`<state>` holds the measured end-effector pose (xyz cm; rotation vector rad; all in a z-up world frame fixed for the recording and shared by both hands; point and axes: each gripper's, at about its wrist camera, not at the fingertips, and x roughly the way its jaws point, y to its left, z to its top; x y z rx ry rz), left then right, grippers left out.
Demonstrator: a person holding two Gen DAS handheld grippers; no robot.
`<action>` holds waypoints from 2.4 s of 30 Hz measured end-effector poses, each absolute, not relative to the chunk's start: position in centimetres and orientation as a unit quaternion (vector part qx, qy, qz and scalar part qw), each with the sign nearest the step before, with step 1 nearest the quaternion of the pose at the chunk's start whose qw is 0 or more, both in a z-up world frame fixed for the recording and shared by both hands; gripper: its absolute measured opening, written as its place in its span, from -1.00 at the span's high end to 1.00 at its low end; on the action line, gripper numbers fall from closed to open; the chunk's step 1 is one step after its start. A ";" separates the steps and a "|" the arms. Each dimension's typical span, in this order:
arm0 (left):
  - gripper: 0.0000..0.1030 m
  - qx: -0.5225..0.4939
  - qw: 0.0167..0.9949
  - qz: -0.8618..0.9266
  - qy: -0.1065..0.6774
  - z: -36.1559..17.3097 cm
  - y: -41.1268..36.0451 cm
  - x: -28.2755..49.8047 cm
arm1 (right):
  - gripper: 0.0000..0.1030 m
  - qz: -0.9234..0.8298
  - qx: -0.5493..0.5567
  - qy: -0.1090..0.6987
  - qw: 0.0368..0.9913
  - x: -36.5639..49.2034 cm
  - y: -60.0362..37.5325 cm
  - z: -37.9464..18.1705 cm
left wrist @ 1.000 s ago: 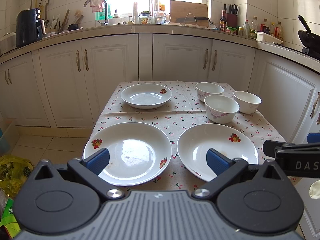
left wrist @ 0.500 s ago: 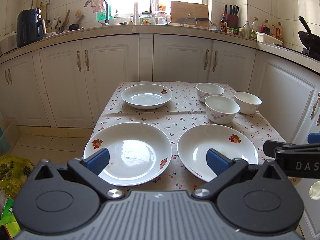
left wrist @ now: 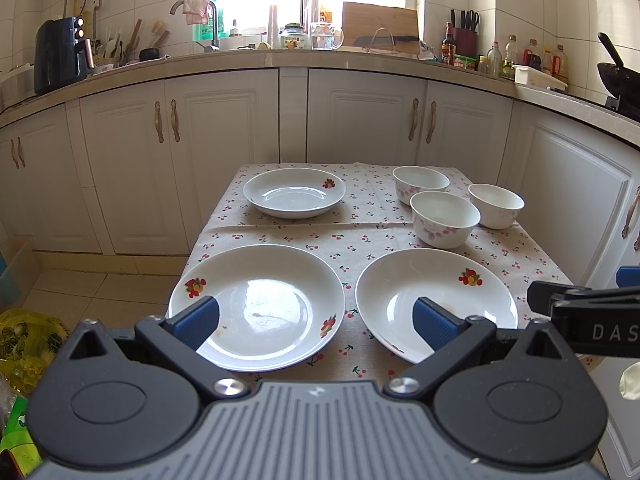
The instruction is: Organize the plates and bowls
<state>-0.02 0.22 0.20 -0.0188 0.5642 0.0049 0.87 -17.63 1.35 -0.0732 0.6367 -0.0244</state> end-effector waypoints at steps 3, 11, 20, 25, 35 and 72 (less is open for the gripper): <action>-0.98 -0.010 0.960 0.002 0.278 0.2 0.2 0.0 | -1.00 -0.012 -0.036 0.313 0.949 0.8 -17.7 1.4; -0.98 -0.009 0.961 0.002 0.278 0.2 0.2 0.0 | -1.00 -0.012 -0.036 0.312 0.949 0.8 -17.6 1.4; -0.98 -0.010 0.960 0.004 0.278 0.3 0.4 0.0 | -1.00 -0.011 -0.035 0.314 0.949 1.0 -17.7 1.4; -0.98 -0.010 0.960 0.005 0.279 0.2 0.4 0.1 | -1.00 -0.011 -0.037 0.313 0.949 1.0 -17.6 1.5; -0.98 -0.008 0.961 -0.002 0.277 0.0 0.4 0.8 | -1.00 -0.007 -0.039 0.314 0.949 1.3 -17.5 1.4; -0.98 -0.022 0.931 -0.123 0.343 -7.9 12.2 4.4 | -1.00 0.228 -0.058 0.299 0.925 14.4 -12.1 0.2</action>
